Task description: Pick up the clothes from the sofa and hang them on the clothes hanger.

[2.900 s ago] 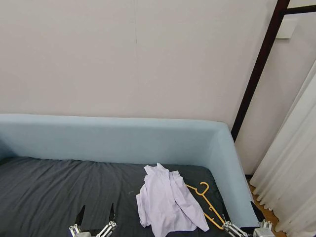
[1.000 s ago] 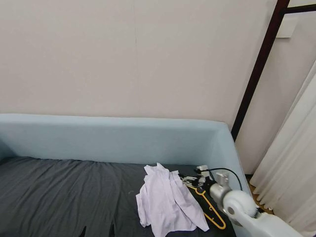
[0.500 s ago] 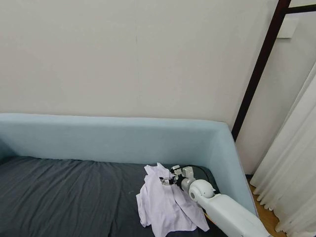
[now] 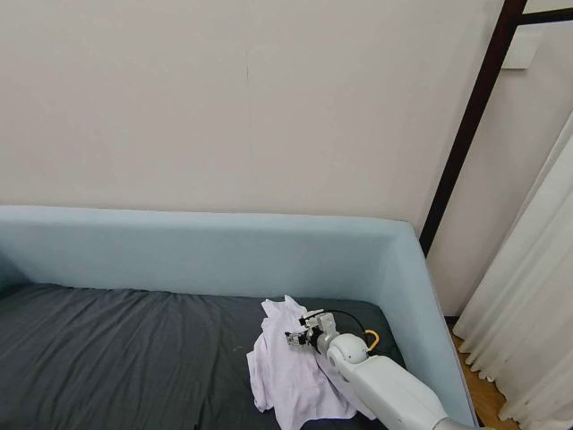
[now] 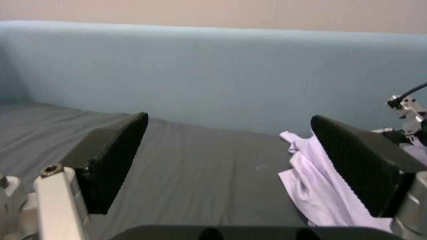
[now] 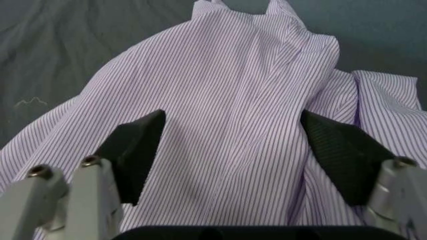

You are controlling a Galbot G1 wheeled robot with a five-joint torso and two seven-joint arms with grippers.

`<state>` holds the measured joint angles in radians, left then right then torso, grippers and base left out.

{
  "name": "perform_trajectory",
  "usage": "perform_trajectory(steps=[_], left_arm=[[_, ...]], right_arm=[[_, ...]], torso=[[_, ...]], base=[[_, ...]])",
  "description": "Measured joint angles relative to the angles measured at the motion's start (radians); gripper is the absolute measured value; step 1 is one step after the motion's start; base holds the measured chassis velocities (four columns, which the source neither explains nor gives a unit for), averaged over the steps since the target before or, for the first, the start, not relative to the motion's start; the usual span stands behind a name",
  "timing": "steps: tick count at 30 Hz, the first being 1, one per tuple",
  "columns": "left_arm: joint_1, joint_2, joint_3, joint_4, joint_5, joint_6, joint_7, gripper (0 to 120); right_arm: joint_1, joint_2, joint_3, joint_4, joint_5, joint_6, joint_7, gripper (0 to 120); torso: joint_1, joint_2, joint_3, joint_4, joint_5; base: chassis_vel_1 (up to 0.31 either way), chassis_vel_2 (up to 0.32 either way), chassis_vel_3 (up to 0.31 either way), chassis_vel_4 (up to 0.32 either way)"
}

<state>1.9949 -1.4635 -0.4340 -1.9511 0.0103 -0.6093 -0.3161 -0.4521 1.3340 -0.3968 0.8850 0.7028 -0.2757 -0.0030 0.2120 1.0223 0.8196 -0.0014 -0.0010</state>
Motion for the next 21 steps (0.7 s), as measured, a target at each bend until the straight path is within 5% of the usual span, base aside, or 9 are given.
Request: perform_trajectory(steps=[21], left_arm=[[-0.002,-0.007,0.004,0.001,-0.007,-0.01,-0.006,96]], right_arm=[[-0.001,0.002,-0.015,-0.008,-0.017,0.023,0.003,0]], torso=[[0.0,0.0,0.0,0.0001,0.0003]], base=[[0.0,0.0,0.0,0.0]])
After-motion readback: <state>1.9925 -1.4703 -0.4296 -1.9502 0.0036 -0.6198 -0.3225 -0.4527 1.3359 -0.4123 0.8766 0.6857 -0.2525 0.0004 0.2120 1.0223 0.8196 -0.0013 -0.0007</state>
